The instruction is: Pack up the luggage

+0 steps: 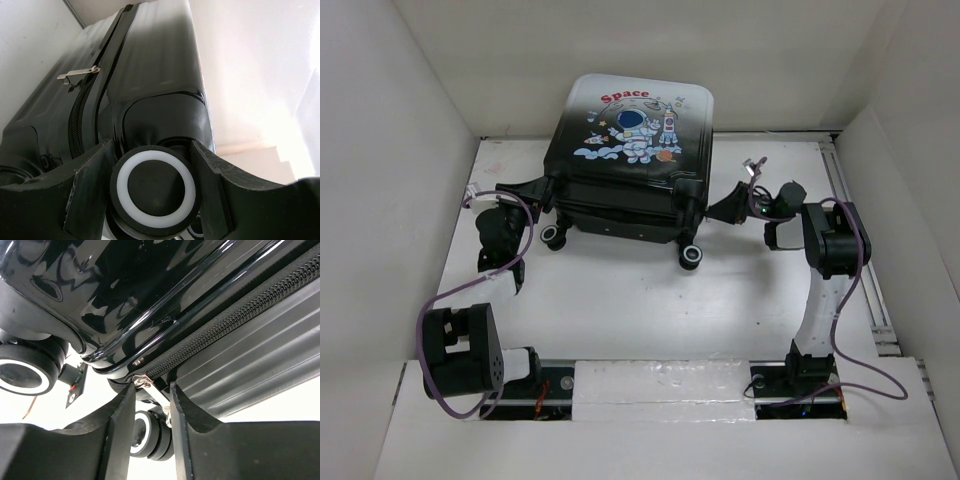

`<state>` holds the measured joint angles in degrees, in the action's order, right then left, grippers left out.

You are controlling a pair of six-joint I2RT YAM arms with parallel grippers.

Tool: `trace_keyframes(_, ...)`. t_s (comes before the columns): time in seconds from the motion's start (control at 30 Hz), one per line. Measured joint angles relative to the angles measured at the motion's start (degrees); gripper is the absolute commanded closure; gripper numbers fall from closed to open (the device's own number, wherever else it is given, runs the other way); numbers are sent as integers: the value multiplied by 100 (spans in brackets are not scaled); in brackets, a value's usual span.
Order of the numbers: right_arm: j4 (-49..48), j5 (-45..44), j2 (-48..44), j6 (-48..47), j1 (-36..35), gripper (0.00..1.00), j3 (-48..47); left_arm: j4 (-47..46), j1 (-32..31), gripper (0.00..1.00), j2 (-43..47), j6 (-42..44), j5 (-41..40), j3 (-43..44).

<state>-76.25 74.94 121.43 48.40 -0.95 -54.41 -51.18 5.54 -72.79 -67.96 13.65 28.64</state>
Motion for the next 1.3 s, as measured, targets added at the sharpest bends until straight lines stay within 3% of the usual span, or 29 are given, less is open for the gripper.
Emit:
trace_keyframes(0.07,-37,-2,-9,4,0,71,17,0,0,100,0,2,0,0)
trace_keyframes(0.13,-52,-9,-31,2,0,65,50,0,0,100,0,2,0,0)
trace_keyframes(0.27,-101,-74,-50,-31,0,69,170,2,0,100,0,4,0,0)
trace_keyframes(0.33,-116,-103,-61,-63,-13,54,243,2,0,100,-2,7,-4,0)
trace_keyframes(0.4,-76,-136,-63,-151,-66,53,334,2,0,100,-2,7,-4,0)
trace_keyframes(0.53,-31,-144,-63,-247,-168,64,435,2,0,100,-11,7,-15,0)
trace_keyframes(0.67,87,-175,-63,-337,-184,87,446,2,0,100,-11,7,-17,0)
trace_keyframes(0.8,90,-208,-63,-382,-186,100,483,2,0,100,-13,9,-17,0)
trace_keyframes(0.93,31,-507,-162,-424,-225,100,798,4,-7,100,-13,15,-15,0)
trace_keyframes(1.17,-177,-1770,-894,-719,-562,100,2013,2,-31,100,-13,42,-66,0)
trace_keyframes(1.3,-149,-2304,-1436,-1257,-896,100,2618,22,-31,100,-13,44,-208,0)
